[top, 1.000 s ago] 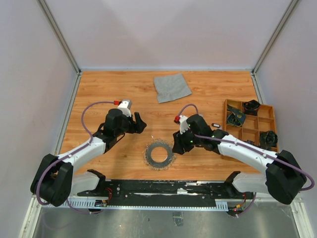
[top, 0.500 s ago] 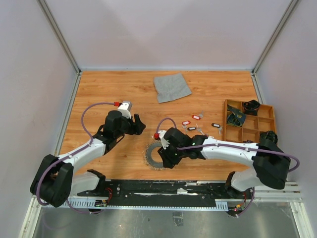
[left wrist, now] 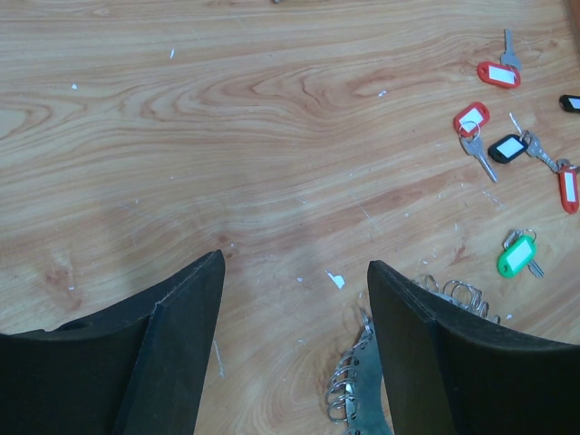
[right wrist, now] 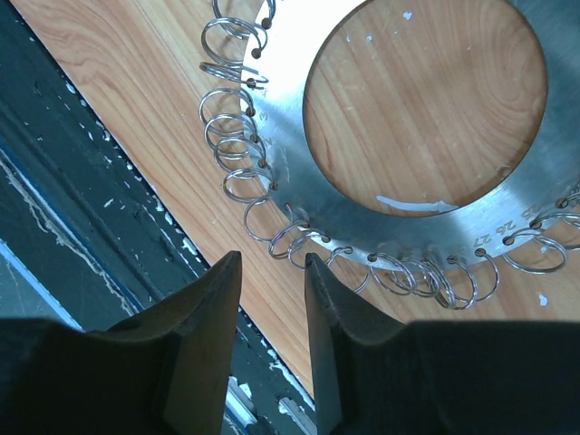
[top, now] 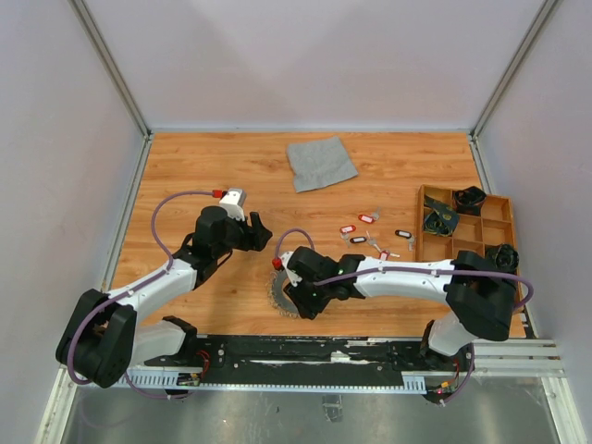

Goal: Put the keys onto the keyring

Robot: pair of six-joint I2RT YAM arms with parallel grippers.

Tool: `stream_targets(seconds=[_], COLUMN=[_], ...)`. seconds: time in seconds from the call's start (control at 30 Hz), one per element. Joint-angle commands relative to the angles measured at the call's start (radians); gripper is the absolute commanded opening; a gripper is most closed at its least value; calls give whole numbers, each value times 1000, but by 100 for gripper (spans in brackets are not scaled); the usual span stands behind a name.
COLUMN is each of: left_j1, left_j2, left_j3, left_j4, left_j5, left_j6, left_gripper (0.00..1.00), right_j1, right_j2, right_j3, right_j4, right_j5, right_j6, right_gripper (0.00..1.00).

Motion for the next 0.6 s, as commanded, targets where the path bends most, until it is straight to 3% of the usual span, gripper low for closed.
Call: stream_targets(seconds=[0.0, 0.3, 0.57], left_j1=[7, 8, 7], left_j2=[-20, -10, -4], left_j3=[-9, -2, 1], left_j4=[38, 40, 38], left_j5=[0, 12, 12], left_j6=[15, 13, 17], left_gripper=[69, 70, 70], right_j1=[13, 15, 15], right_j2=[16, 35, 63], right_j3=[30, 26, 23], right_j4=[-49, 21, 35], right_j5=[44, -50, -79], right_j6=[2, 4, 22], right_gripper=[33, 26, 30])
